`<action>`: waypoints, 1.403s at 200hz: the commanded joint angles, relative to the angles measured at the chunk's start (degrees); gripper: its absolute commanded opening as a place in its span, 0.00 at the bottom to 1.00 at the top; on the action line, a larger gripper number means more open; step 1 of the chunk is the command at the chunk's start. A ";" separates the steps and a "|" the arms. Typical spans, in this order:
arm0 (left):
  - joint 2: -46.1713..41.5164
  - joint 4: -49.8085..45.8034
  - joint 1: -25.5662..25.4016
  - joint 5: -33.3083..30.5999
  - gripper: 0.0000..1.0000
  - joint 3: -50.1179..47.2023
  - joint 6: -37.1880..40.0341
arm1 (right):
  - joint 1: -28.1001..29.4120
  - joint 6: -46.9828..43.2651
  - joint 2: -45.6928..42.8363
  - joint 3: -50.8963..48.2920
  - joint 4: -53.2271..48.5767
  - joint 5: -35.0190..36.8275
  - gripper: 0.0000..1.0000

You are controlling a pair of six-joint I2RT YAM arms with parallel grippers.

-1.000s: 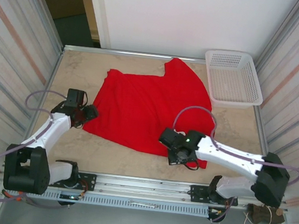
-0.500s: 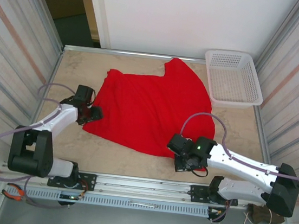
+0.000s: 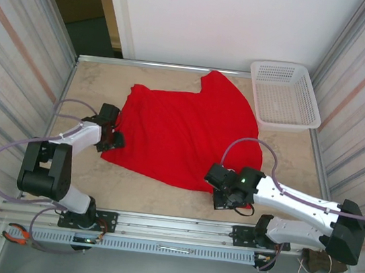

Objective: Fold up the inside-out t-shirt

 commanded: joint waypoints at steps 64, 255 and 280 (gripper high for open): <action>-2.54 1.07 -0.27 -0.50 0.00 -2.31 -0.82 | -0.21 0.75 -1.65 1.17 -2.83 1.41 0.00; -48.23 -17.04 0.17 -6.53 0.00 -7.58 -13.31 | -12.51 -14.28 -4.82 24.22 -18.38 7.62 0.00; -48.03 -16.55 0.17 -6.29 0.00 -8.62 -12.91 | -12.51 -14.19 -4.36 21.75 -15.72 6.30 0.00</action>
